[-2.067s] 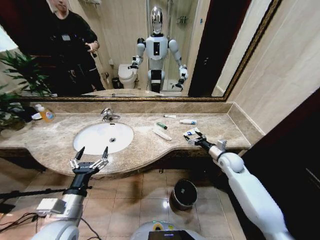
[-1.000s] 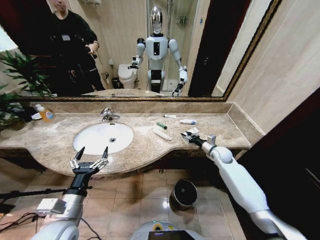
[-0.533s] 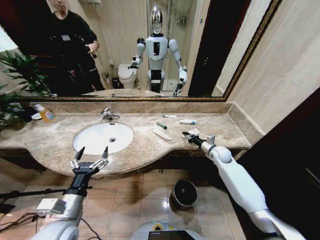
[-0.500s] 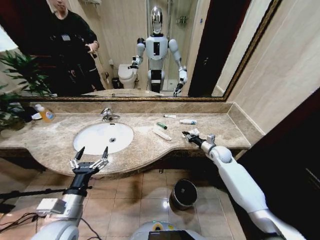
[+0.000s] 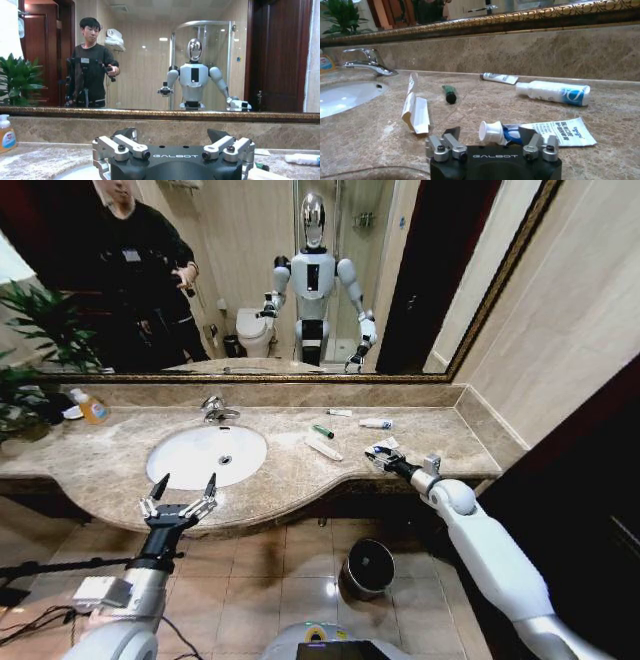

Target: Pick up the trash from the sink and place it in the trash bin.

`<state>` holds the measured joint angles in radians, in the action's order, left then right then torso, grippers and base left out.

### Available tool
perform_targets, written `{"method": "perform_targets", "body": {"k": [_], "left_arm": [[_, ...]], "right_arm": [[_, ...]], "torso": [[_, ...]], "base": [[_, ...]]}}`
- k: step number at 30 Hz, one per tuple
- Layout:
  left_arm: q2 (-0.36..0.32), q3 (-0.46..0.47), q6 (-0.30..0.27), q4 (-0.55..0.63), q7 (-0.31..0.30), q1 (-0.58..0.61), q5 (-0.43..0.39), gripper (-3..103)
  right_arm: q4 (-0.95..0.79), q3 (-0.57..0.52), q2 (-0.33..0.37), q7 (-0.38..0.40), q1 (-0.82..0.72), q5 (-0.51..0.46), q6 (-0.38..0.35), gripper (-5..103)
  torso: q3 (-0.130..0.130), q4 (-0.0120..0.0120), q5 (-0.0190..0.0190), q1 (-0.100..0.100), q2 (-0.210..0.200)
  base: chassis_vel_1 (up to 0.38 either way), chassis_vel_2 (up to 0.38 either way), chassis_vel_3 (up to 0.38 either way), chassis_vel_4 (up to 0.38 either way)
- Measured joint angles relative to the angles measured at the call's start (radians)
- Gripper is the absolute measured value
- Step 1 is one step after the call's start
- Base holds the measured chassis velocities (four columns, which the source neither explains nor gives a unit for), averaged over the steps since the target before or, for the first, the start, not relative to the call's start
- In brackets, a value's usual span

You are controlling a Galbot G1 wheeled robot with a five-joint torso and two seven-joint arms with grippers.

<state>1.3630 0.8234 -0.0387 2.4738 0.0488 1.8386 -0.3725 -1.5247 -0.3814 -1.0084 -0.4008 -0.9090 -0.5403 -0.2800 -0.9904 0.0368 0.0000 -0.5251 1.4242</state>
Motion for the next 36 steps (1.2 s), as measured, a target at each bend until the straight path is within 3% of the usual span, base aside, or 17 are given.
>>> {"method": "perform_targets", "body": {"k": [5, 8, 17, 20, 26, 29, 33, 36], "left_arm": [[0.000, 0.000, 0.000, 0.000, 0.000, 0.000, 0.000, 100], [0.000, 0.000, 0.000, 0.000, 0.000, 0.000, 0.000, 100], [0.000, 0.000, 0.000, 0.000, 0.000, 0.000, 0.000, 100], [0.000, 0.000, 0.000, 0.000, 0.000, 0.000, 0.000, 100], [0.000, 0.000, 0.000, 0.000, 0.000, 0.000, 0.000, 100], [0.000, 0.000, 0.000, 0.000, 0.000, 0.000, 0.000, 100], [0.000, 0.000, 0.000, 0.000, 0.000, 0.000, 0.000, 100], [0.000, 0.000, 0.000, 0.000, 0.000, 0.000, 0.000, 100]], "right_arm": [[-0.001, 0.009, -0.006, 0.003, 0.002, 0.003, 0.002, 100], [0.002, 0.015, -0.011, 0.007, 0.010, 0.005, 0.004, 99], [0.020, 0.040, -0.032, 0.023, 0.039, 0.016, 0.008, 77], [0.024, 0.043, -0.039, 0.024, 0.038, 0.025, 0.014, 61], [0.029, 0.044, -0.040, 0.031, 0.037, 0.030, 0.020, 44], [0.028, 0.043, -0.040, 0.040, 0.041, 0.030, 0.022, 30], [0.023, 0.042, -0.040, 0.054, 0.043, 0.028, 0.026, 20], [0.015, 0.040, -0.040, 0.065, 0.042, 0.024, 0.026, 20]], "torso": [[0.000, -0.0001, -0.0001, 0.000, 0.000], [0.000, 0.0000, -0.0001, 0.000, 0.000], [0.000, 0.0000, -0.0001, 0.000, 0.000], [0.000, 0.0000, -0.0001, 0.000, 0.000], [0.000, 0.0000, -0.0001, 0.000, 0.000], [0.000, 0.0000, -0.0002, 0.000, 0.000], [0.000, 0.0000, -0.0001, 0.000, 0.000], [0.000, 0.0000, -0.0001, 0.000, 0.000]], "base": [[0.000, 0.000, 0.000, 0.000], [0.000, 0.000, 0.000, 0.000], [0.000, 0.000, 0.000, 0.000], [0.000, 0.000, 0.000, 0.000], [0.000, 0.000, 0.000, 0.000], [0.000, 0.000, 0.000, 0.000], [0.000, 0.000, 0.000, 0.000], [0.000, 0.000, 0.000, 0.000]]}}
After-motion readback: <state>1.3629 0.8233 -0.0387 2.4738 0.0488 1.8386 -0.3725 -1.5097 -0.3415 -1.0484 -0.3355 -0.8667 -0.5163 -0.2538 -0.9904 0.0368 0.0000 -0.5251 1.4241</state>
